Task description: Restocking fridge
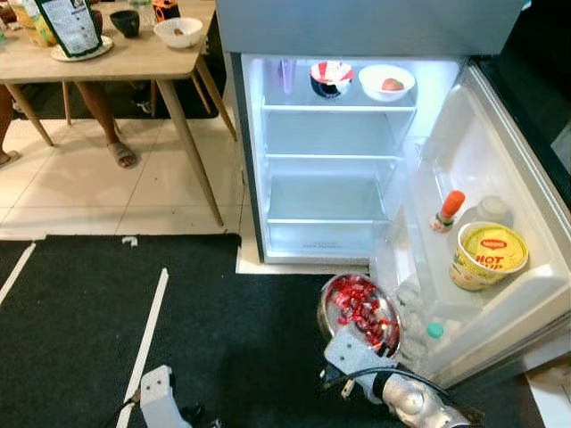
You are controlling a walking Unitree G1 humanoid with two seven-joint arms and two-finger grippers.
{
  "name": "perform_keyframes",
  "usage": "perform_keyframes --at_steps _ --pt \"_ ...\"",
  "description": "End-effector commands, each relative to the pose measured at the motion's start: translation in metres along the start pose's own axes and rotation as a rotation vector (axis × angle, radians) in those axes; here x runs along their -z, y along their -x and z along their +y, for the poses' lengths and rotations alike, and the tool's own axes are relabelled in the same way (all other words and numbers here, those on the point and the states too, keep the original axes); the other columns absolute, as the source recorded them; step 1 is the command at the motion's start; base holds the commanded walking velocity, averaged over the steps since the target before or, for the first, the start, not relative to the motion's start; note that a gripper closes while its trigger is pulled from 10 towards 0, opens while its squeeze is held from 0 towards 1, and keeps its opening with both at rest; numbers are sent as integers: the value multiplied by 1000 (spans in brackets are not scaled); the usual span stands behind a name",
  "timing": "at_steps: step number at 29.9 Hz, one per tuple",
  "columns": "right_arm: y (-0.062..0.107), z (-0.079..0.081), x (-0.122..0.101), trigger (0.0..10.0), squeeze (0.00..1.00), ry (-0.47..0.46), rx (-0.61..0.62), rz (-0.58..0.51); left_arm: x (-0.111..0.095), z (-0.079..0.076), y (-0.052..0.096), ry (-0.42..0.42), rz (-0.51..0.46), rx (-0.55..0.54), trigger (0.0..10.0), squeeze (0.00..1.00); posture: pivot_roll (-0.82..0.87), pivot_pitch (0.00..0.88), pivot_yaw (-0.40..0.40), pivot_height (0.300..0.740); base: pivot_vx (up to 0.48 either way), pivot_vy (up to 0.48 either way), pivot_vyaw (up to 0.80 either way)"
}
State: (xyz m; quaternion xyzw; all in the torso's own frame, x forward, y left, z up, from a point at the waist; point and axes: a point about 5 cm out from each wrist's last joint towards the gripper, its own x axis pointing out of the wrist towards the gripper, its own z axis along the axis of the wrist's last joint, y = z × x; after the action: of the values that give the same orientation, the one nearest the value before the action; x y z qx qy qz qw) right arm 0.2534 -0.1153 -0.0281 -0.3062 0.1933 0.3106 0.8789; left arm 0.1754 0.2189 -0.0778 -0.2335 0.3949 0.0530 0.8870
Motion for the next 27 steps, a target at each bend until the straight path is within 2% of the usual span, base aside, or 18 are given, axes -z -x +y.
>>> perform_keyframes --at_steps 1,2,4,5,8,14,16,19,23,24,25,27 --pt "7 10 21 10000 0 -37 -2 107 6 2 1 -27 26 -19 10000 0 -75 125 -9 740 0 0 0" --pt "11 13 29 10000 0 -52 3 144 6 1 1 -33 32 -18 10000 0 -68 117 -14 740 0 0 0" --pt "11 13 29 10000 0 -52 3 144 6 1 1 -33 32 -18 10000 0 -68 117 -14 740 0 0 0" --pt "22 20 50 10000 0 -73 13 233 8 -1 0 -27 39 -6 10000 0 -64 114 -15 740 0 0 0" --pt "35 28 69 10000 0 -69 15 311 9 -2 0 -15 37 -2 10000 0 -56 105 -19 740 0 0 0" --pt "40 28 77 10000 0 -21 43 355 14 1 3 -15 49 -17 10000 0 -53 99 -22 740 0 0 0" --pt "40 18 77 10000 0 -11 92 358 17 3 4 -17 57 -23 10000 0 -54 100 -20 740 0 0 0" --pt "39 12 76 10000 0 3 116 355 18 4 4 -20 61 -25 10000 0 -54 100 -20 740 0 0 0" --pt "33 -21 64 10000 0 72 226 317 19 4 5 -27 67 -26 10000 0 -55 99 -20 740 0 0 0" --pt "32 -28 62 10000 0 83 244 311 19 4 5 -27 67 -25 10000 0 -55 99 -20 740 0 0 0" --pt "32 -28 62 10000 0 83 244 311 19 4 5 -27 67 -25 10000 0 -55 99 -20 740 0 0 0" --pt "32 -42 59 10000 0 108 281 305 18 4 4 -30 65 -23 10000 0 -54 97 -19 740 0 0 0"
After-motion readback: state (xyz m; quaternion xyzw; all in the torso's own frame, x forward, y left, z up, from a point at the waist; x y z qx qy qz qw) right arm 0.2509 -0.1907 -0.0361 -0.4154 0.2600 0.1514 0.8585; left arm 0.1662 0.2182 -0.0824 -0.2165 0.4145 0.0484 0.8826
